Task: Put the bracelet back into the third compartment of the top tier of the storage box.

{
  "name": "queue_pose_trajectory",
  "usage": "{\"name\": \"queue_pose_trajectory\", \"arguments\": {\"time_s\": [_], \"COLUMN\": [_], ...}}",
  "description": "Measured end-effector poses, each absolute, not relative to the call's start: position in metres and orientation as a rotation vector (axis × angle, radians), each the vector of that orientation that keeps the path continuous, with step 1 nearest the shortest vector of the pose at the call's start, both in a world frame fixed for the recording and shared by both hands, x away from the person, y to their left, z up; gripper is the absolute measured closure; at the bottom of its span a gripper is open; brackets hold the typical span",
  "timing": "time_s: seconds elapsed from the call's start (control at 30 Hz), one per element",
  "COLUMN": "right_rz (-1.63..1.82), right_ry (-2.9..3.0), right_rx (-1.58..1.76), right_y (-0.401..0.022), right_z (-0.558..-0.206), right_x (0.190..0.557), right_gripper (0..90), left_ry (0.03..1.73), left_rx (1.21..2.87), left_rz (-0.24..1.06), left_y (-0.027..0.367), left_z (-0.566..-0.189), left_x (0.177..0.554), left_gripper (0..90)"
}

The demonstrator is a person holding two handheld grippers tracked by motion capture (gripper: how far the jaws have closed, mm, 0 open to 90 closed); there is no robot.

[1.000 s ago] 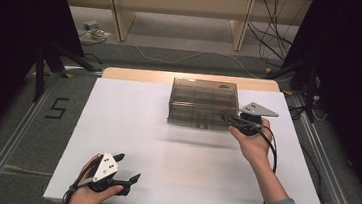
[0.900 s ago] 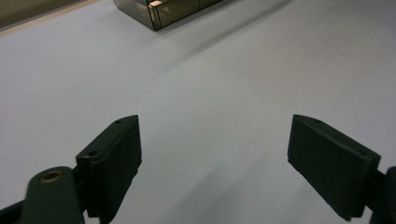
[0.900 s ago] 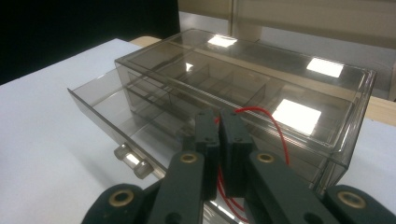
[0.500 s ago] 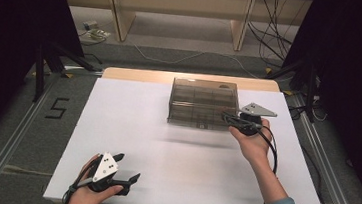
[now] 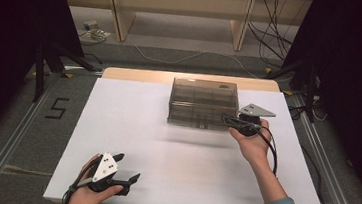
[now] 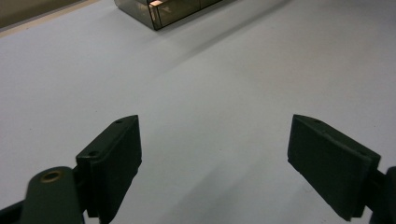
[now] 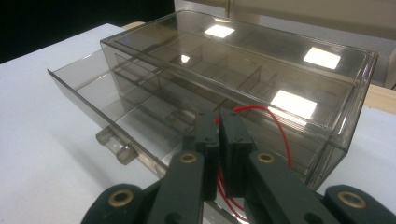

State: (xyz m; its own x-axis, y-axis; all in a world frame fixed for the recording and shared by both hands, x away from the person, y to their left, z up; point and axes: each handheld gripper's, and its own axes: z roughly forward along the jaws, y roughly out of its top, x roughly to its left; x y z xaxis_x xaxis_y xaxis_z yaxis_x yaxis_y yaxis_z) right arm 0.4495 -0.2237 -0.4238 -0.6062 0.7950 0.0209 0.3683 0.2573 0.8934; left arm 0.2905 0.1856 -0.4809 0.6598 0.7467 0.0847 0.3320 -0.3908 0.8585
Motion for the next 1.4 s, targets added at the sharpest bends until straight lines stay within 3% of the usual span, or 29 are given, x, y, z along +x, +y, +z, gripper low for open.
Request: {"name": "queue_pose_trajectory", "arguments": {"time_s": [0.43, 1.4], "right_rz": [1.29, 1.321], "right_ry": [2.125, 2.109], "right_rx": [1.062, 1.037], "right_y": [-0.223, -0.226], "right_z": [-0.426, -0.412], "right_x": [0.45, 0.437], "right_gripper": [84.4, 54.7], "left_ry": [0.839, 0.844], "left_rx": [1.989, 1.988], "left_rz": [0.59, 0.588], "left_y": [0.186, 0.186], "left_z": [-0.481, -0.481], "left_x": [0.291, 0.291], "left_gripper": [17.4, 17.4]}}
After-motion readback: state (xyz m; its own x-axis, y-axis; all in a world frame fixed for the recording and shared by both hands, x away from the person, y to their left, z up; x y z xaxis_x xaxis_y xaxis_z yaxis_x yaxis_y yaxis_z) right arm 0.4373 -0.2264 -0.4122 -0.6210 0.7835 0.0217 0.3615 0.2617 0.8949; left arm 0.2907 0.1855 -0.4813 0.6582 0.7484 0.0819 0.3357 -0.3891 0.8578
